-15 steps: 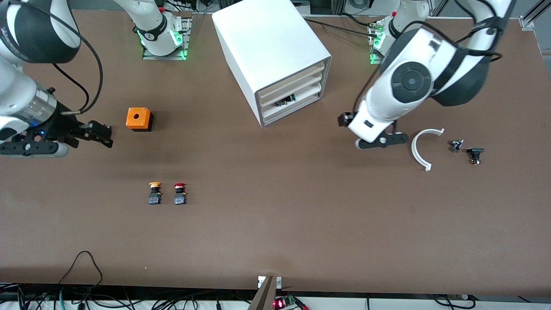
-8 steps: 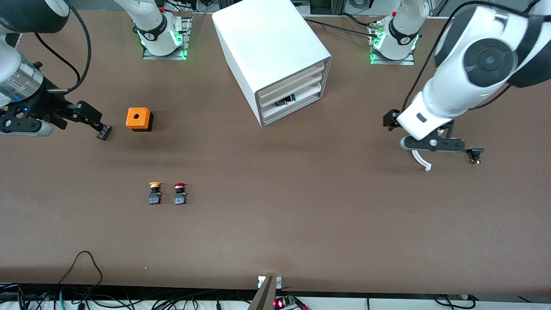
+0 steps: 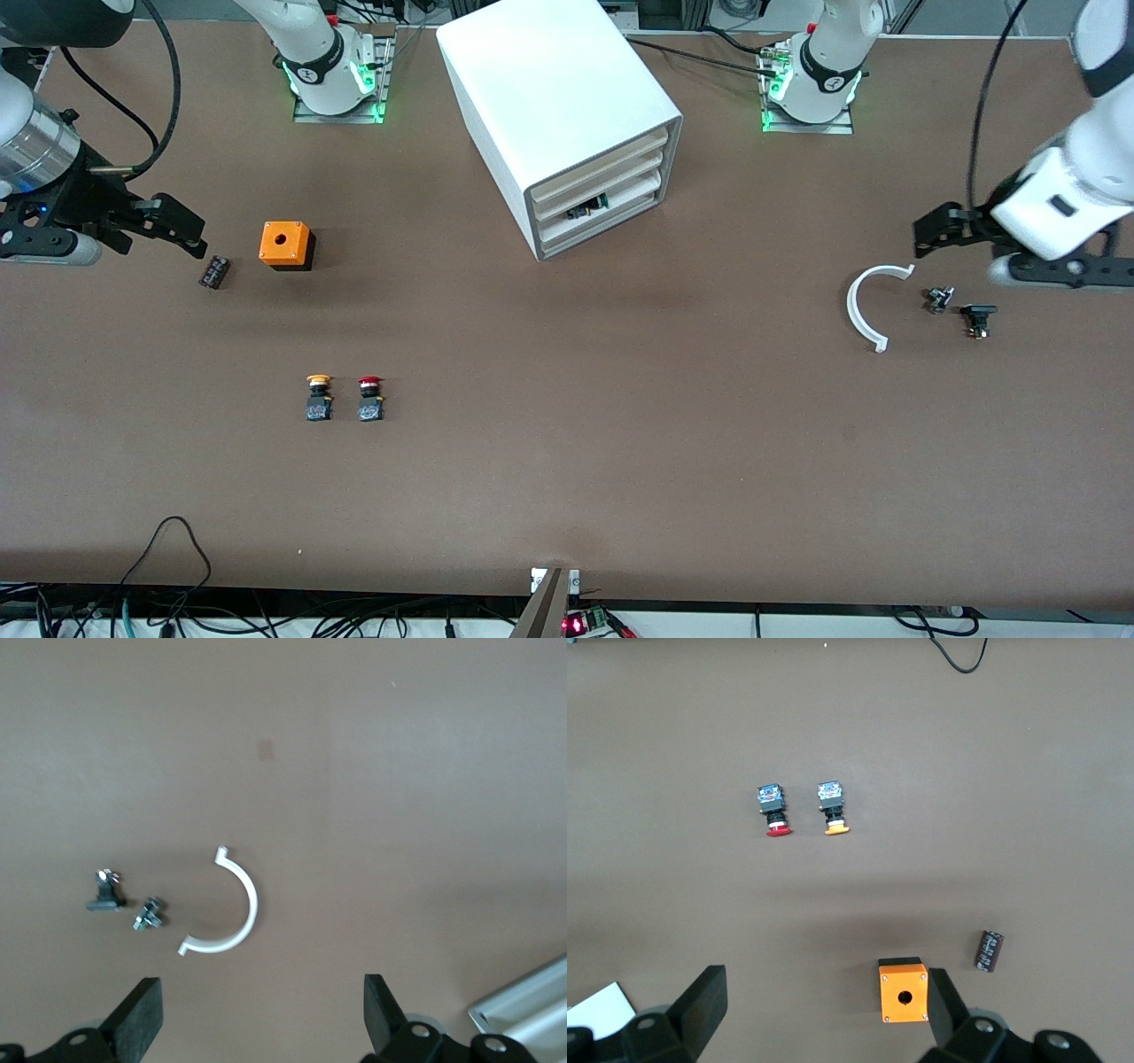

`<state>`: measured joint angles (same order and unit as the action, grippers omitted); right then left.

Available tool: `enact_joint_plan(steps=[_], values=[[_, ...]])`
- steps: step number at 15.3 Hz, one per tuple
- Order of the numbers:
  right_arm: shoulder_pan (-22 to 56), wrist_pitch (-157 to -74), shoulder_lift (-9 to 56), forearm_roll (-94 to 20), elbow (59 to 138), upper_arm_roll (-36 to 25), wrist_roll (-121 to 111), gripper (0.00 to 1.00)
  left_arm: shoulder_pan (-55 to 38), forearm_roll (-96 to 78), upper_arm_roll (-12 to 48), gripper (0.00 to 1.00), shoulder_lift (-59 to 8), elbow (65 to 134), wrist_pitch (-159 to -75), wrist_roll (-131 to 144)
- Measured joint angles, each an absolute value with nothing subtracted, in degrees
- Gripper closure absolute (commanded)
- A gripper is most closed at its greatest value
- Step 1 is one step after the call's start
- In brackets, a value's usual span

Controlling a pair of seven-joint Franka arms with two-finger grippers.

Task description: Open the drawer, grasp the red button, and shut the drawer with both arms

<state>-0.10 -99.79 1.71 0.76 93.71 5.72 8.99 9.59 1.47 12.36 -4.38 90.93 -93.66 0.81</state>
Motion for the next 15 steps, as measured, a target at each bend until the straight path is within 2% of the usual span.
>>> enact_joint_plan(steps=[2,4,15], values=[[-0.1,-99.8,1.7,0.8,93.6,5.7,9.0,0.00,6.2,1.1,6.7,0.00,-2.2,94.4,-97.9,-0.6],[-0.1,-99.8,1.7,0.8,93.4,5.7,9.0,0.00,3.6,1.0,3.9,0.00,-0.5,96.6,-99.6,-1.4],[-0.1,-99.8,1.7,1.0,92.2,5.7,9.0,0.00,1.1,1.0,3.5,0.00,0.8,96.2,-94.9,-2.2]])
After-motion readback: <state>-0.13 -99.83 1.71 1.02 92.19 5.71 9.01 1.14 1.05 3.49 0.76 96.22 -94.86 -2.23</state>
